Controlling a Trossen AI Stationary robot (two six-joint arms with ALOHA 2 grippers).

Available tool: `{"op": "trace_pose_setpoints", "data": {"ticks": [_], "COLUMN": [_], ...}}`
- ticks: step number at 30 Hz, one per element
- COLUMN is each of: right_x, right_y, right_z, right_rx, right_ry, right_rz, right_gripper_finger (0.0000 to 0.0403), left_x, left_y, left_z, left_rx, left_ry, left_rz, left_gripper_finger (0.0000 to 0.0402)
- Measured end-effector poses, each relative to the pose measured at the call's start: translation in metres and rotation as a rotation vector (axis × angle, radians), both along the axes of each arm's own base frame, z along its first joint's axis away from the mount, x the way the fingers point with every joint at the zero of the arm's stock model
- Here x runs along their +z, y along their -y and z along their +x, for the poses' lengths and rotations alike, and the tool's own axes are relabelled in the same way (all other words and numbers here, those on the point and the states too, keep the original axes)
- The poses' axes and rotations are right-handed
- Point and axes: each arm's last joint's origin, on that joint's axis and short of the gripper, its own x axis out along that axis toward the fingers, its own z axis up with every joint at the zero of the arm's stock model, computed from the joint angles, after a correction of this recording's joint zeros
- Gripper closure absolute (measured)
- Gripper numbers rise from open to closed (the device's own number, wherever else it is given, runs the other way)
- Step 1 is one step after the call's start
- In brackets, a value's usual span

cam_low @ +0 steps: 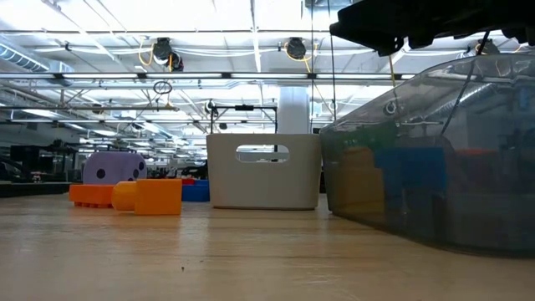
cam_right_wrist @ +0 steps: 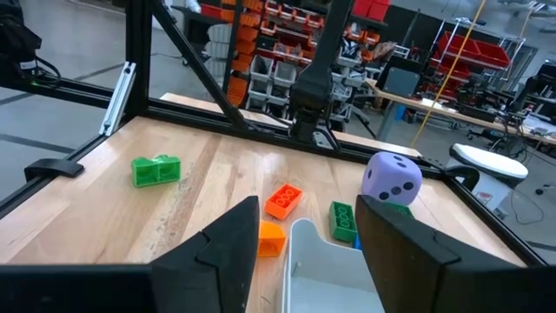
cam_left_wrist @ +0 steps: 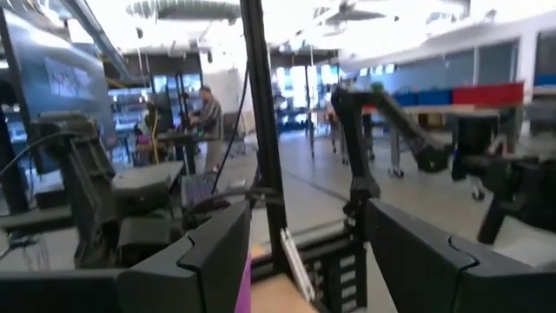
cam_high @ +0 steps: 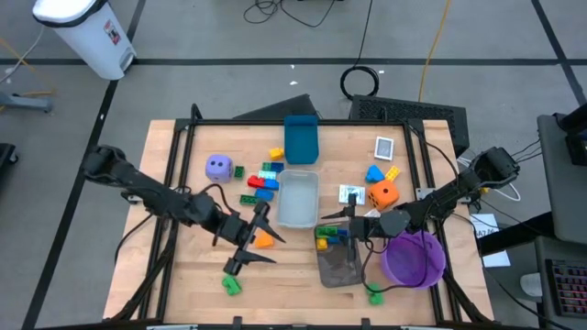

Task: Pick & Place Toys
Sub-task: Put the blue deck of cards into the blue bin

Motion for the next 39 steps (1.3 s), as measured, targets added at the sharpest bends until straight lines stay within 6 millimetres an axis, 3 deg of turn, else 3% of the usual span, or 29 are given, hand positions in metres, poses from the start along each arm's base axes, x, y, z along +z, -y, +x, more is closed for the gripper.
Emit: {"op": "trace_pose_setpoints", "data": {"ticks": [6,11,17,24,31,36,39], "right_x": [0.0,0.0,0.0,0.0,0.0,0.0,0.002], "right_y": [0.0,0.0,0.0,0.0,0.0,0.0,0.0], "right_z": [0.0,0.0,0.0,0.0,0.0,0.0,0.0], "right_rx": [0.0,0.0,0.0,0.0,0.0,0.0,0.002], "right_ry": [0.0,0.0,0.0,0.0,0.0,0.001,0.022], "right_rz": [0.0,0.0,0.0,0.0,0.0,0.0,0.008], "right_gripper_finger": [0.0216,0.0219,0.0217,0.0219,0.0216,0.0218,0.022], "left_x": [0.01,0.002,-0.029,-0.064,-0.08,-0.087,-0.089], "left_y": [0.001,0.002,-0.004,-0.01,-0.01,-0.009,-0.011], "left_z": [-0.019,-0.02,-0.028,-0.053,-0.075,-0.085,-0.085], "left_rx": [0.052,0.134,0.162,0.175,0.288,0.552,0.614], "left_ry": [-0.056,-0.128,-0.114,-0.03,-0.064,-0.132,-0.147], "left_rz": [0.014,-0.004,-0.108,-0.2,-0.173,-0.132,-0.141], "left_gripper_finger": [0.0165,0.0165,0.0165,0.0165,0.0165,0.0165,0.0165]}}
